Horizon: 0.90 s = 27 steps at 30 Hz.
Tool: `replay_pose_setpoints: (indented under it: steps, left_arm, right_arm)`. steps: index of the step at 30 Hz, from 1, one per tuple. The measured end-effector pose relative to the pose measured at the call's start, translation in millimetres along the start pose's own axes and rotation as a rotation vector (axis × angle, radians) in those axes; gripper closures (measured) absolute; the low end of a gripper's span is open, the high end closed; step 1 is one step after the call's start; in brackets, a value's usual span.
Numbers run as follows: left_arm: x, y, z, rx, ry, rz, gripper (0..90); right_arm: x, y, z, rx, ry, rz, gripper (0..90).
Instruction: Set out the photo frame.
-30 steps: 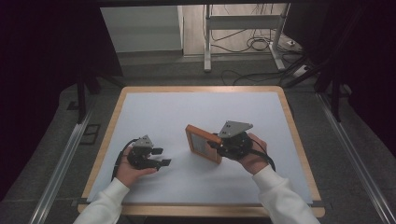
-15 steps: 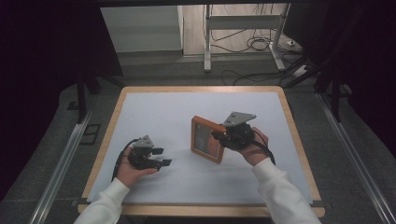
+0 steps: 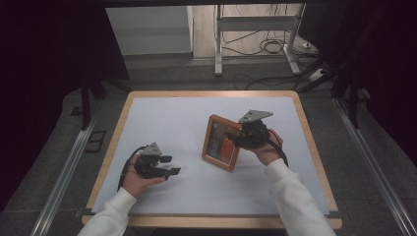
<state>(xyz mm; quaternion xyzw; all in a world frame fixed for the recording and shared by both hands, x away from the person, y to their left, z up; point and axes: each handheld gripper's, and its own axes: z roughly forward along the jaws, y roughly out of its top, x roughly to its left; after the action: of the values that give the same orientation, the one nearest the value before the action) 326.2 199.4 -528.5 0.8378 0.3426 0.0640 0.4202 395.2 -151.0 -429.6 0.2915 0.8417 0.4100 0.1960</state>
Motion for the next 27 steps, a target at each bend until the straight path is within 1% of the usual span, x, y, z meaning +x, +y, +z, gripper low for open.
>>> replay_pose_setpoints:
  steps: [6,8,12,16,20,24,27]
  left_arm:
    - [0.0,0.0,-0.3,-0.001,0.001,0.001,34.4]
    - [-0.3,0.0,-0.4,-0.001,0.002,-0.003,34.4]
    - [-0.3,-0.1,-0.3,-0.005,0.002,-0.006,34.4]
    - [-0.3,-0.1,-0.5,-0.005,0.002,-0.005,34.3]
    - [-0.1,0.0,-1.0,-0.007,0.004,-0.002,34.3]
    - [-0.1,0.1,-1.8,-0.006,0.006,0.001,34.3]
    - [-0.3,0.0,-2.3,-0.007,0.006,-0.006,34.4]
  right_arm:
    - [1.1,-0.7,1.6,-0.001,-0.011,-0.009,43.4]
    - [1.6,-1.4,1.7,0.0,-0.022,-0.014,39.5]
    - [3.4,-3.6,0.4,-0.015,-0.03,0.009,31.8]
    - [4.0,-6.6,-4.7,-0.043,-0.042,0.038,25.9]
    - [3.1,-13.4,-12.9,-0.064,-0.047,0.069,23.9]
    - [3.9,-22.5,-22.6,-0.087,-0.037,0.093,23.3]
    - [6.3,-30.7,-30.9,-0.098,-0.04,0.102,23.0]
